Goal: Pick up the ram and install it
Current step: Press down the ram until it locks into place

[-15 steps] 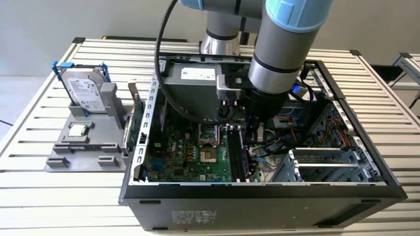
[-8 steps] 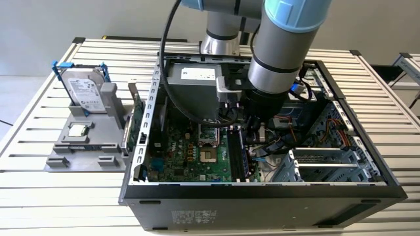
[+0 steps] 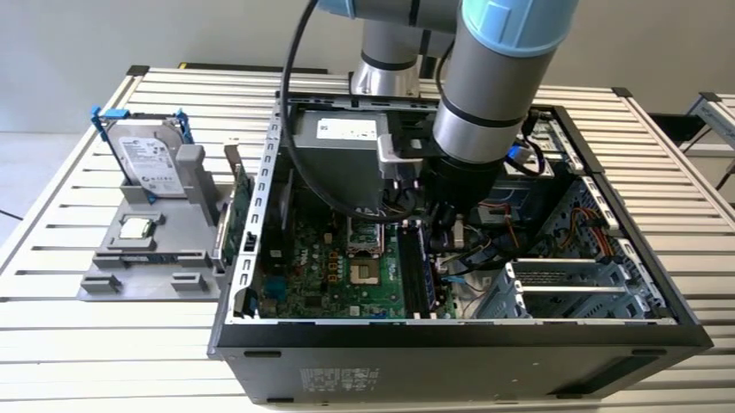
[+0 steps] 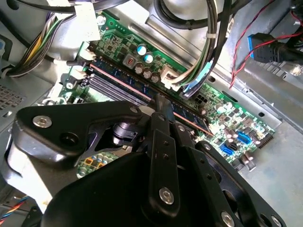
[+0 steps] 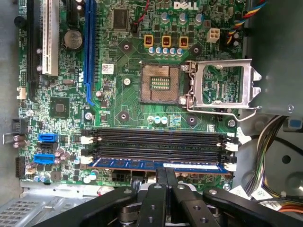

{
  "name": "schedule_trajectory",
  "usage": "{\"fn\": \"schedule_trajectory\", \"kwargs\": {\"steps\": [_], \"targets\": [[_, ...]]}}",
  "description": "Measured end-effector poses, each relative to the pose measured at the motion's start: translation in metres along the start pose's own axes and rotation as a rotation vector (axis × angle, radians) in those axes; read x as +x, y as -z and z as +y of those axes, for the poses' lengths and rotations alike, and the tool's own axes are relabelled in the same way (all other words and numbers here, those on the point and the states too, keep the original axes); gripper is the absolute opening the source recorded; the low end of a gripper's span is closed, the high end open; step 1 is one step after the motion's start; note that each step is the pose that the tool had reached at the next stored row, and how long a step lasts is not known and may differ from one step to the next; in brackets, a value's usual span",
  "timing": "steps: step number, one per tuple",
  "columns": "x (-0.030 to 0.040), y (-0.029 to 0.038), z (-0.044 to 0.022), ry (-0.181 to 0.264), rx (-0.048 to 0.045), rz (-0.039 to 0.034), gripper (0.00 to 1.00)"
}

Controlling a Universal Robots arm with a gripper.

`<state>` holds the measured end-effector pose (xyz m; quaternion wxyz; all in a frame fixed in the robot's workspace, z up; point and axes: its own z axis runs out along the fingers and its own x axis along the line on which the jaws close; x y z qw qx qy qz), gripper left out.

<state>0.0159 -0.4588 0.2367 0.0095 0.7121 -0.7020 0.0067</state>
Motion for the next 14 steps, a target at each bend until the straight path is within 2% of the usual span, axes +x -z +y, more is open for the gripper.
{"fn": "schedule_trajectory", "kwargs": {"steps": [4,14], "targets": [[-0.0002,-0.0012,0.0,-0.016,-0.0004,-0.0003,0.0],[-0.0021,-0.0088,0.0,-0.017,-0.0004,-0.0001,0.0]]}}
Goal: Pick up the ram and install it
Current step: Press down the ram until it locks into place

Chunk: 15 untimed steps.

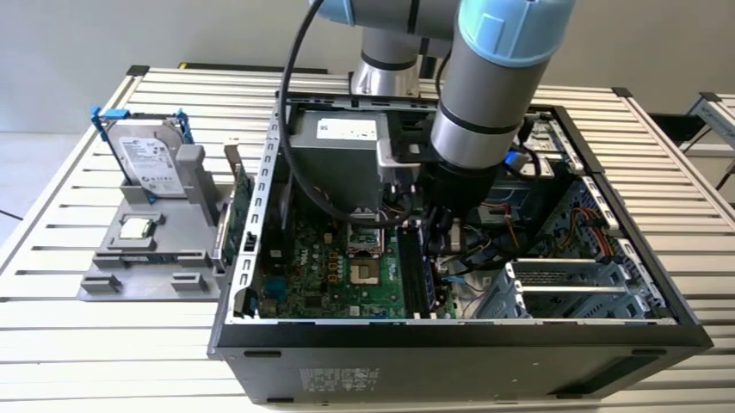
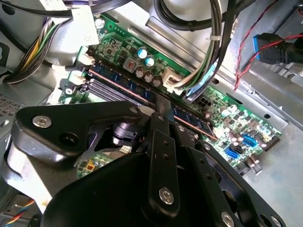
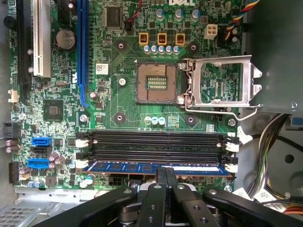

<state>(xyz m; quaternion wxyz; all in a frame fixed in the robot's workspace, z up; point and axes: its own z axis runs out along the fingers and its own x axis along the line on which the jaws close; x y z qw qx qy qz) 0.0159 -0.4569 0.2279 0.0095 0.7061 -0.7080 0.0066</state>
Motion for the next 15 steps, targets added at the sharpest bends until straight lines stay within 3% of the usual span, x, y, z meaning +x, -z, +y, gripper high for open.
{"fn": "schedule_trajectory", "kwargs": {"steps": [15], "targets": [[-0.0008,-0.0112,-0.0001,0.0,-0.0006,0.002,0.0]]}}
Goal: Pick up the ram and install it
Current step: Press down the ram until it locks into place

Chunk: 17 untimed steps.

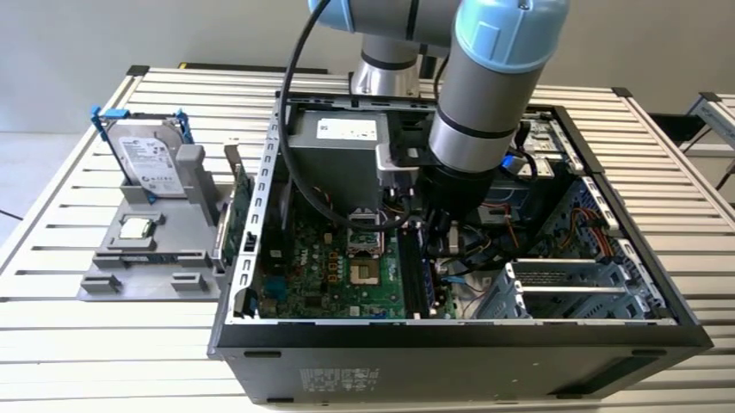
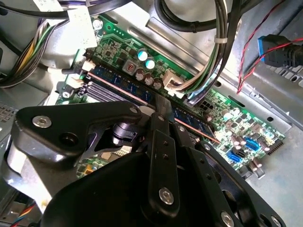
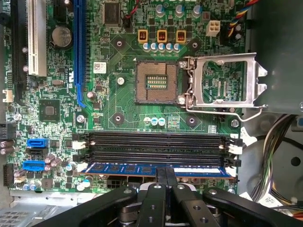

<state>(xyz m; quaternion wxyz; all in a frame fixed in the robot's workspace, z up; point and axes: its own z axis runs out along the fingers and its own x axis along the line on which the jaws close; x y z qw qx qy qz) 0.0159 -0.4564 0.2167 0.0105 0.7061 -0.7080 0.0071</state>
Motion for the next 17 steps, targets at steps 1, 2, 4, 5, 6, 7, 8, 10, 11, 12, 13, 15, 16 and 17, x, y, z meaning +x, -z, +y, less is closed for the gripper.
{"fn": "schedule_trajectory", "kwargs": {"steps": [1,2,4,5,6,7,8,10,11,12,13,15,16,17], "targets": [[-0.0001,-0.0001,0.0,0.0,-0.0003,0.0012,0.0],[-0.0002,-0.0002,-0.0001,0.0,-0.0006,0.0022,0.0],[-0.0002,-0.0002,-0.0001,0.0,-0.0008,0.0032,0.0],[-0.0002,-0.0002,-0.0001,0.0,-0.0008,0.0034,0.0],[-0.0002,-0.0002,-0.0001,0.0,-0.0009,0.0035,0.0],[-0.0002,-0.0002,-0.0001,0.0,-0.0009,0.0036,0.0],[-0.0002,-0.0002,-0.0001,0.0,-0.0009,0.0037,0.0],[-0.0002,-0.0002,-0.0001,0.0,-0.0009,0.0038,0.0],[-0.0002,-0.0002,-0.0001,0.0,-0.001,0.0039,0.0],[-0.0002,-0.0002,-0.0001,0.0,-0.001,0.004,0.0],[-0.0002,-0.0002,-0.0001,0.0,-0.001,0.0041,0.0],[-0.0002,-0.0002,-0.0001,0.0,-0.001,0.0042,0.0],[-0.0002,-0.0002,-0.0001,0.0,-0.0011,0.0043,0.0],[-0.0002,-0.0002,-0.0001,0.0,-0.0011,0.0044,0.0]]}}
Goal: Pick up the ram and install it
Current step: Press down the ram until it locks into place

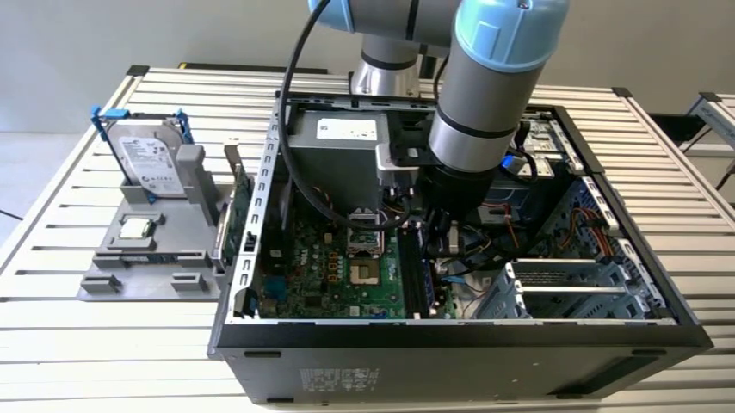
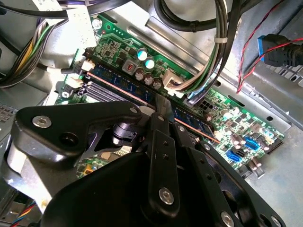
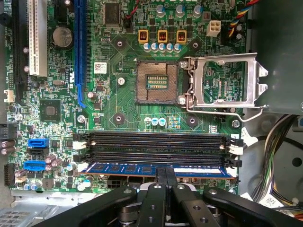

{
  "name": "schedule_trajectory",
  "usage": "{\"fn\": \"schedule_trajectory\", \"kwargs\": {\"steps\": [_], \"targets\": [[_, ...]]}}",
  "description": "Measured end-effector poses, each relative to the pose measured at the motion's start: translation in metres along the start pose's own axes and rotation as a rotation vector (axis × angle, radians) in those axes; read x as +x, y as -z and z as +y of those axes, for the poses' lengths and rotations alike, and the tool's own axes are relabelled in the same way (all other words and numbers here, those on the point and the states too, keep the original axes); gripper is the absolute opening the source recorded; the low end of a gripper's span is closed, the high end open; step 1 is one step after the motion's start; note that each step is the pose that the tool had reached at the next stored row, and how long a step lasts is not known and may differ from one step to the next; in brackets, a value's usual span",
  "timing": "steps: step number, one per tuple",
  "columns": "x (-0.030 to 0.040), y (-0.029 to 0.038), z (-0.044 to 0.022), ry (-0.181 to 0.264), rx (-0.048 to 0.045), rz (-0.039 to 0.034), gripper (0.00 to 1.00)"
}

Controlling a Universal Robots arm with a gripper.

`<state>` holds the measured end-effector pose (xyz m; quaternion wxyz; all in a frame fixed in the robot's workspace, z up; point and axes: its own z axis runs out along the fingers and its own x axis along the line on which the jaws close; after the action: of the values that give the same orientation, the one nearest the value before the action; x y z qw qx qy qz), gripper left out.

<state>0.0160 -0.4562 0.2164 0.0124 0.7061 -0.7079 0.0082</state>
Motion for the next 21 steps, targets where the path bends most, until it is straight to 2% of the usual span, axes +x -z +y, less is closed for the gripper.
{"fn": "schedule_trajectory", "kwargs": {"steps": [17,18,19,21], "targets": [[-0.0001,0.0,0.0,0.0,-0.0004,0.0015,0.0],[-0.0003,0.002,-0.0001,0.0,-0.0008,0.0031,0.0],[-0.0007,0.0077,-0.0001,0.0,0.0004,-0.001,0.0],[-0.0001,0.0097,0.0,0.0,-0.0002,0.0008,0.0]]}}
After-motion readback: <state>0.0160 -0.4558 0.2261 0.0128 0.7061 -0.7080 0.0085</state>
